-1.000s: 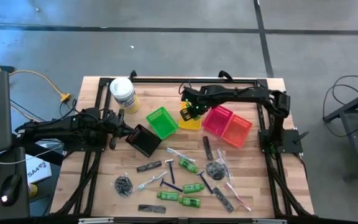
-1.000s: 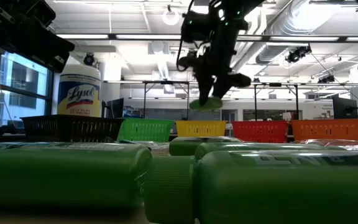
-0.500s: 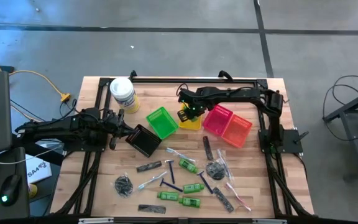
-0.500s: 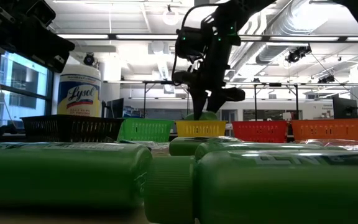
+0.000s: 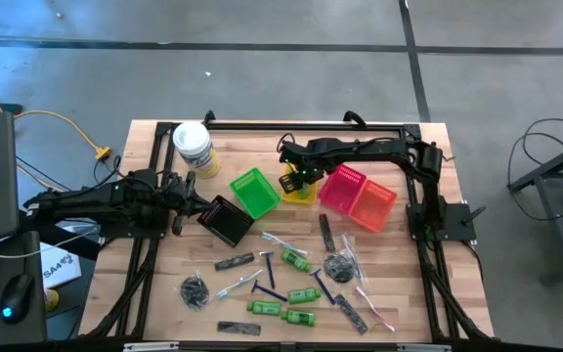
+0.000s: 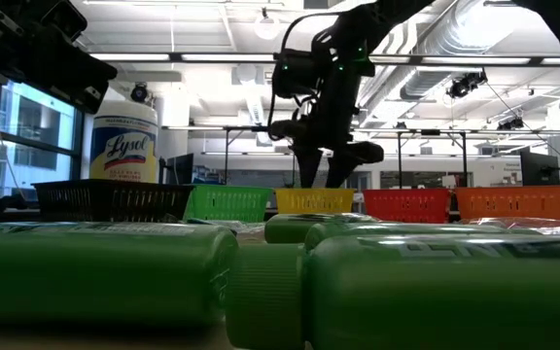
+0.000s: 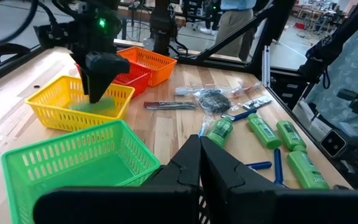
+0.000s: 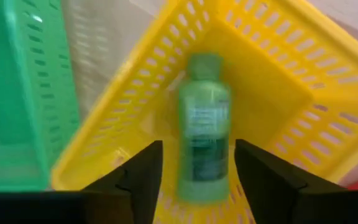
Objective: Pick & Place Travel size toiletries
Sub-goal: Put the green shampoo into the yellow bin, then put the blue toothbrush into the green bin
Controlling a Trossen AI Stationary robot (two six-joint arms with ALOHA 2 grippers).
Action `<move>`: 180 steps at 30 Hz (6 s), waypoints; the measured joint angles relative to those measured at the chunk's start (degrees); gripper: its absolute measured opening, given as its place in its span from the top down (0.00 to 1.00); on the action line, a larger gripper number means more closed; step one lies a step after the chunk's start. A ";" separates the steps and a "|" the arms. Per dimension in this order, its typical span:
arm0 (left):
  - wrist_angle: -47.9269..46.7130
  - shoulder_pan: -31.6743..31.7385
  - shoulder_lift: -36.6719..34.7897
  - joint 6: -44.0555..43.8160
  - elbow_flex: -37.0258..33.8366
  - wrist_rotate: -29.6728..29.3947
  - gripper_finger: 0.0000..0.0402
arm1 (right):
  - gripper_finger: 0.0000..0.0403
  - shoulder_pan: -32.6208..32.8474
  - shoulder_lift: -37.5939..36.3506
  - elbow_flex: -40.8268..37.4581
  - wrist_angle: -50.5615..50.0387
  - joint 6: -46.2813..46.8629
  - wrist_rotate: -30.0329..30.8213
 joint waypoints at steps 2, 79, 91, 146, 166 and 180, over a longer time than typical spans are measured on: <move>0.02 -0.02 0.02 0.00 0.00 0.00 1.00 | 0.48 0.10 -0.02 0.02 0.37 -0.56 -0.07; 0.18 -0.01 0.00 1.99 -0.01 -4.67 1.00 | 0.99 38.00 -85.53 -85.33 78.38 -42.46 20.54; 8.00 -10.59 28.46 4.92 6.36 -11.30 1.00 | 0.99 38.00 -85.53 -85.37 80.05 -42.50 20.55; 2.64 -13.11 94.25 23.89 47.11 -6.49 0.52 | 0.99 38.00 -85.53 -85.50 78.11 -41.58 20.55; 4.57 -13.16 96.52 24.13 47.21 -6.53 0.95 | 0.99 38.00 -85.53 -85.50 77.76 -41.58 20.57; -2.80 -13.11 95.48 24.15 52.71 -10.99 0.98 | 0.99 38.00 -85.53 -85.50 77.72 -41.54 20.57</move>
